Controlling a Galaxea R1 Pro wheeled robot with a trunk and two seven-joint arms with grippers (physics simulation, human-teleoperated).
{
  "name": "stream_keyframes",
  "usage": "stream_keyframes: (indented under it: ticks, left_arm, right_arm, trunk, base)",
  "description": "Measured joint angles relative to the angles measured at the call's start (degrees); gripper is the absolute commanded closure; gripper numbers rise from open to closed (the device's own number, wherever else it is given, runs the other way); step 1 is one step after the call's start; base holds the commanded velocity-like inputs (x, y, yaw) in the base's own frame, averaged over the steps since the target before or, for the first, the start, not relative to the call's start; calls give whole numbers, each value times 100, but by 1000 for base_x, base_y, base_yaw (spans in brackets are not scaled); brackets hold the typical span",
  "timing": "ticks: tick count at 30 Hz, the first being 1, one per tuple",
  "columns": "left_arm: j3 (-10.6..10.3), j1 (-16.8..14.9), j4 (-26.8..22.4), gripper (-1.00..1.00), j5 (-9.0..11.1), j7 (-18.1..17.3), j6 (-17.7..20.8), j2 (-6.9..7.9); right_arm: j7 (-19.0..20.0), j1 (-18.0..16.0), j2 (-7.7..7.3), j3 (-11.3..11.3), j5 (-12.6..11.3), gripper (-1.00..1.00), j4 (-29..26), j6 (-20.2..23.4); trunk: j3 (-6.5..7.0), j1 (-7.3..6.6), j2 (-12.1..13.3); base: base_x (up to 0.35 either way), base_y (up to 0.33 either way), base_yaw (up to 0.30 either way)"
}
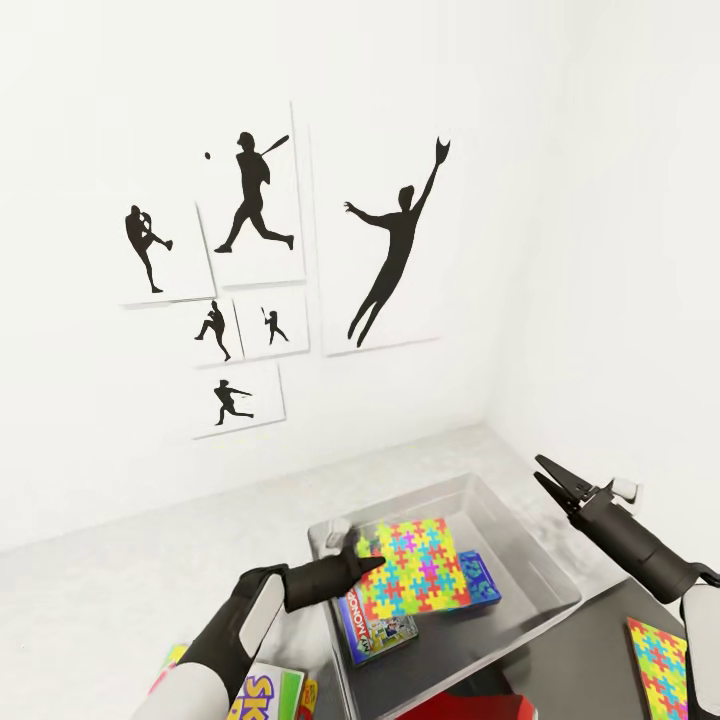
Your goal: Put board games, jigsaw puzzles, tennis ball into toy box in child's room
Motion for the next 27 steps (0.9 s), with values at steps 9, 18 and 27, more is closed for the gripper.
stream_keyframes:
  ticks: [9,18,27]
  left_arm:
    - [0,0,139,100,587,349,38,0]
    - [0,0,146,100,615,377,40,0]
    - [1,0,146,-100,613,377,56,0]
  right_arm:
    - [8,0,49,12,7,-100,0,-83]
    - [9,0,52,21,7,-100,0,-86]
    - [8,1,53,22,7,-100,0,-86]
  trunk:
    - [0,0,0]
    - [0,0,0]
    - [0,0,0]
  base:
    - [0,0,0]
    - [0,0,0]
    - [0,0,0]
